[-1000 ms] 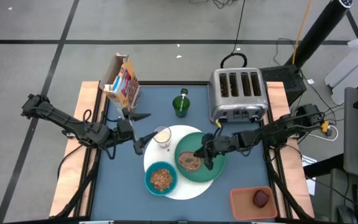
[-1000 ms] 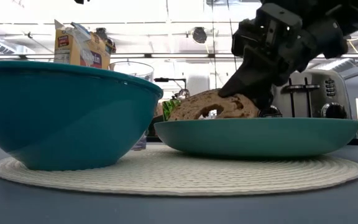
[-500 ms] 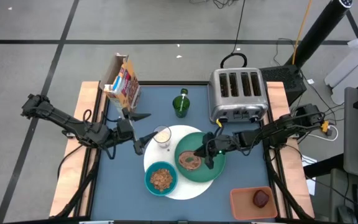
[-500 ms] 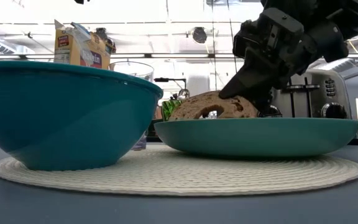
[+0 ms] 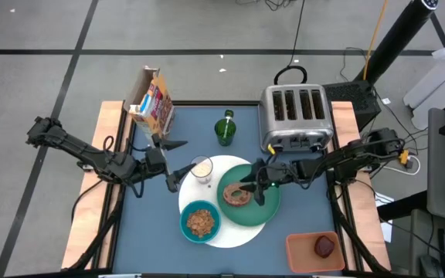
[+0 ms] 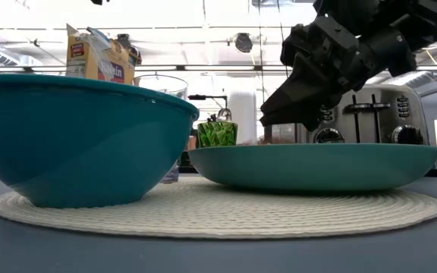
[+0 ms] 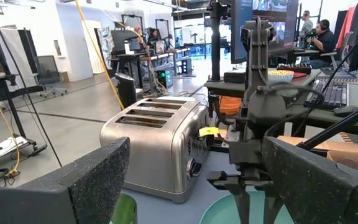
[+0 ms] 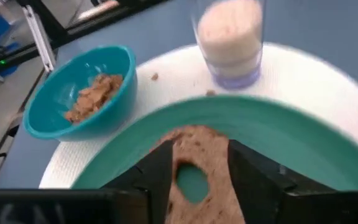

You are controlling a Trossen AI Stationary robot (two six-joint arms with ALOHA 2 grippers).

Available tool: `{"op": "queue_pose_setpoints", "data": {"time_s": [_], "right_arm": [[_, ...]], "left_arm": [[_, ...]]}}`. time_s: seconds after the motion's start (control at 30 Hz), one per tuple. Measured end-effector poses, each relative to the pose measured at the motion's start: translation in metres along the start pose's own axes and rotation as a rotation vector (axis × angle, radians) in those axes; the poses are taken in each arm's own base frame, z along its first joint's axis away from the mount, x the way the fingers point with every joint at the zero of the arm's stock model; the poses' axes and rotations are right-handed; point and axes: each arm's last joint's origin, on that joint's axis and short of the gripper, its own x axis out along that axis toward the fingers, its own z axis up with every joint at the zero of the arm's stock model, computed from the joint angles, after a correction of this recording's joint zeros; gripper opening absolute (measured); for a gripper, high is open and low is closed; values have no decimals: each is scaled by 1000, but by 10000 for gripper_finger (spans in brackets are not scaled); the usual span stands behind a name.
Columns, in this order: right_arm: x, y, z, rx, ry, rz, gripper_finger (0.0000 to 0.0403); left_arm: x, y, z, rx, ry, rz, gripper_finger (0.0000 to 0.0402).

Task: Arrange a breakfast setting
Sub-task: Put the apple from the orange bin on the top of the white tablemat

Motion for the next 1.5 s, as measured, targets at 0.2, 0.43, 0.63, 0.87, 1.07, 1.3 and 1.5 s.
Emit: {"op": "queue_pose_setpoints", "data": {"time_s": [0.2, 0.43, 0.63, 0.87, 1.07, 1.3, 1.5], "right_arm": [[-14, 2, 17, -92, -79, 16, 202], [-45, 8, 41, -132, -205, 49, 274], [-74, 14, 58, -131, -318, 90, 309], [-121, 33, 72, -312, -502, 193, 313], [-156, 51, 93, -317, -632, 273, 313], [-169, 74, 114, -412, -499, 186, 313], [-176, 91, 127, -316, -276, 153, 313]], "left_arm": [[0, 0, -1, 3, 4, -1, 372], [0, 0, -1, 2, 6, -1, 372], [0, 0, -1, 1, 6, -1, 372], [0, 0, -1, 2, 6, -1, 372], [0, 0, -1, 2, 6, -1, 372], [0, 0, -1, -3, 5, -1, 372], [0, 0, -1, -5, 5, -1, 372]]}}
